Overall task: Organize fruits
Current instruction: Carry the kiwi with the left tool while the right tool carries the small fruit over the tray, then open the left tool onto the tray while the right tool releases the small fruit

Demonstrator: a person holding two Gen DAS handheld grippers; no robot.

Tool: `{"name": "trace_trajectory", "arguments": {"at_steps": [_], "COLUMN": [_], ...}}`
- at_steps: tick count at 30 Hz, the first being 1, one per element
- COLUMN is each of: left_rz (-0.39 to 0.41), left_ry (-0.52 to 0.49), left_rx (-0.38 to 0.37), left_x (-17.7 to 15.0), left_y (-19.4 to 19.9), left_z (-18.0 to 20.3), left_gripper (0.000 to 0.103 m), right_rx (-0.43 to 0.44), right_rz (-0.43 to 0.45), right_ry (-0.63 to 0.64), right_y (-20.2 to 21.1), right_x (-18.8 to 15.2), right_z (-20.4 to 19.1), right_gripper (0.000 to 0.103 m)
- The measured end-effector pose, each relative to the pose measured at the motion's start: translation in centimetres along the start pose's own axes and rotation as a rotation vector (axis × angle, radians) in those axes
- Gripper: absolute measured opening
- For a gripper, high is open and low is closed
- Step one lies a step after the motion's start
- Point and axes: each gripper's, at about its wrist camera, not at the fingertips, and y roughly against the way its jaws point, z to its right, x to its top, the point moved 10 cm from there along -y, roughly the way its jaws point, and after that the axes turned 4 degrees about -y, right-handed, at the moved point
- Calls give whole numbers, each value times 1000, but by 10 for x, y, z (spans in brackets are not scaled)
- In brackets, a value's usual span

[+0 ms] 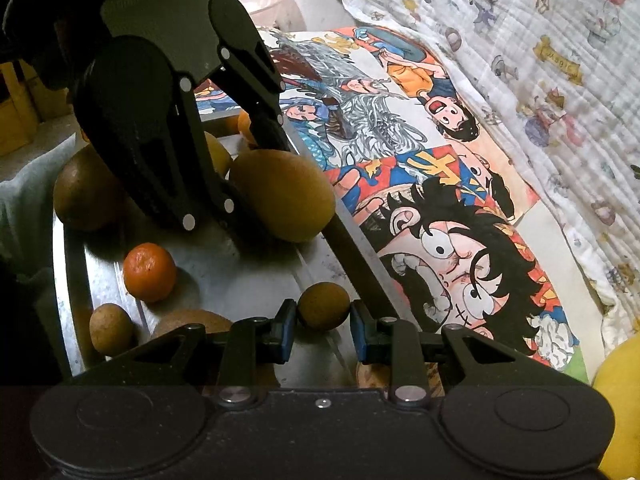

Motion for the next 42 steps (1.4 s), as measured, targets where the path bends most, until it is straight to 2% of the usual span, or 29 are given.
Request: {"name": "trace_trajectory", "arguments": {"at_steps": [20, 24, 29, 42], "left_rz": [-18, -16, 19, 66], "left_ry": [6, 6, 9, 39], "left_rx": [33, 56, 72, 143], "left_x": [-1, -2, 2, 2], "left_y": [1, 3, 14, 40], "left_z": [-1, -1, -1, -5], "left_gripper": [58, 59, 67, 86], "right_rx": [19, 10, 3, -33], "right_rz": [-10, -2, 6, 67], "right_ry": [-44, -55, -56, -88], "right_y": [-3, -2, -1, 18], "right_x": [-1, -3, -4, 0], "right_z": [4, 6, 6, 9], "right_gripper": [31, 37, 40, 62]}}
